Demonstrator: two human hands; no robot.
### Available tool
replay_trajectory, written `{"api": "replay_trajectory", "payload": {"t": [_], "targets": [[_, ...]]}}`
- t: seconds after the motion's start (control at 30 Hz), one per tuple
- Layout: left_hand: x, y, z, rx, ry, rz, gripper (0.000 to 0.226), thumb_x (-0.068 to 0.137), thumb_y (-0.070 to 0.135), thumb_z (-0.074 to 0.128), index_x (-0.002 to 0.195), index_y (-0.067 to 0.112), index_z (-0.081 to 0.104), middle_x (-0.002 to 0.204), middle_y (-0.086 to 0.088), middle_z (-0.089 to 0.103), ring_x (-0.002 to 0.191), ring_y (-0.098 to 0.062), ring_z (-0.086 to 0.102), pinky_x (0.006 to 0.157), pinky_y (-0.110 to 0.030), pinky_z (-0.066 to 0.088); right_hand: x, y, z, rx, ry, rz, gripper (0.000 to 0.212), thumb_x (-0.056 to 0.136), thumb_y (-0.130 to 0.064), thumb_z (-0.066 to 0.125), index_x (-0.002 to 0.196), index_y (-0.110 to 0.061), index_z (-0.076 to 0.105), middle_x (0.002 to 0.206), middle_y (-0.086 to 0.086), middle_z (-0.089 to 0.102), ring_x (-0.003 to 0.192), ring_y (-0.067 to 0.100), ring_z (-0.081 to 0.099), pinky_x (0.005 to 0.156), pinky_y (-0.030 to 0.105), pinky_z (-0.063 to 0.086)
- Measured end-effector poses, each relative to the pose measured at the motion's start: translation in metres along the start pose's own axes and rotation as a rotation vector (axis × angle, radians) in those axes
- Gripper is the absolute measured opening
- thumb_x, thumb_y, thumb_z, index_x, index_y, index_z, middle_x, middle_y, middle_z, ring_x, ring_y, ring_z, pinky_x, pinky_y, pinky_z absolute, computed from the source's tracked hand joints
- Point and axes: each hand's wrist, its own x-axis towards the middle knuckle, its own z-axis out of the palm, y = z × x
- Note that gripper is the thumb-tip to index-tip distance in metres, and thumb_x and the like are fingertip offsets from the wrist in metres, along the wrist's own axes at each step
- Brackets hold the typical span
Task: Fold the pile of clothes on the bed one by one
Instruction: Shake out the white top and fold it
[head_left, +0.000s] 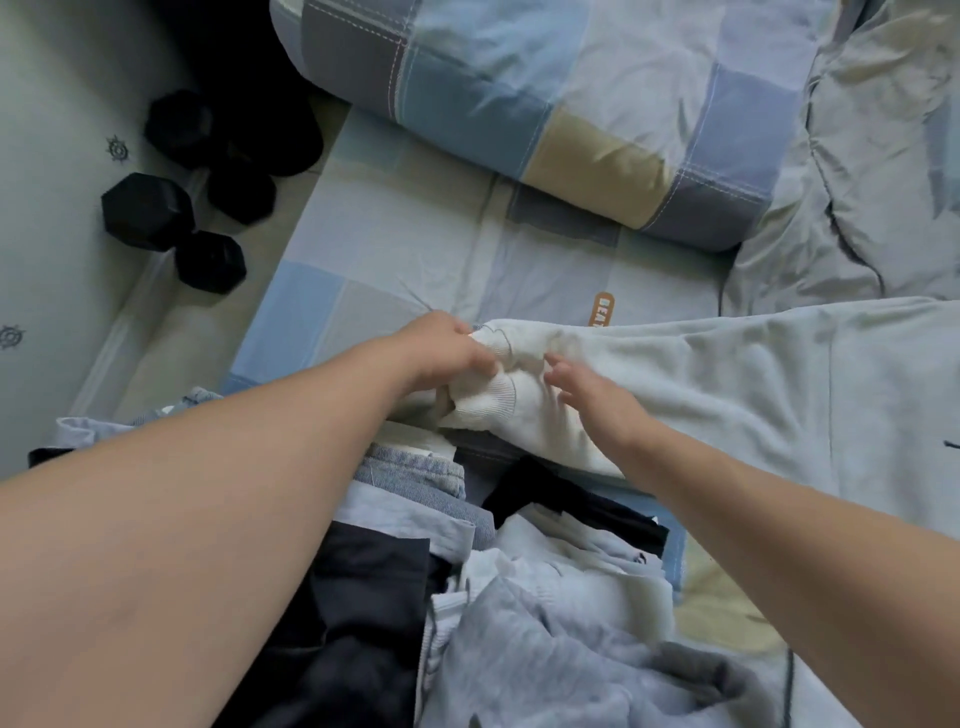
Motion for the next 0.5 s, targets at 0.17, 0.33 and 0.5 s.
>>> {"api": "replay_trajectory", "payload": {"t": [0.17, 0.33, 0.5], "targets": [[-0.05, 0.054, 0.02, -0.371, -0.127, 0.035, 0.038, 0.074, 0.018, 0.072, 0.109, 0.005, 0.069, 0.097, -0.014, 0.073, 0.083, -0.026, 0.07, 0.074, -0.035, 0.057, -0.046, -0.02, -0.034, 0.56, -0.048, 0.058, 0.053, 0.105, -0.056, 0.026, 0.142, -0.031, 0.053, 0.139, -0.004, 0.062, 0.131, 0.018, 0.055, 0.115, 0.047, 0.035], [-0.092, 0.121, 0.078, -0.488, -0.207, 0.105, 0.052, 0.064, 0.019, 0.063, 0.115, 0.007, 0.065, 0.097, -0.013, 0.07, 0.087, -0.026, 0.067, 0.083, -0.041, 0.055, -0.102, -0.013, -0.101, 0.738, -0.082, 0.055, 0.072, 0.1, -0.069, 0.016, 0.138, -0.025, 0.059, 0.127, 0.004, 0.07, 0.12, 0.024, 0.065, 0.103, 0.043, 0.047], [-0.128, 0.197, 0.172, -0.496, -0.214, 0.168, 0.028, 0.081, 0.012, 0.064, 0.108, 0.012, 0.062, 0.091, -0.013, 0.065, 0.081, -0.026, 0.063, 0.077, -0.037, 0.055, -0.155, 0.024, -0.191, 0.902, -0.054, 0.045, 0.079, 0.098, -0.073, 0.018, 0.136, -0.018, 0.06, 0.128, 0.015, 0.068, 0.119, 0.035, 0.065, 0.109, 0.052, 0.044]]}}
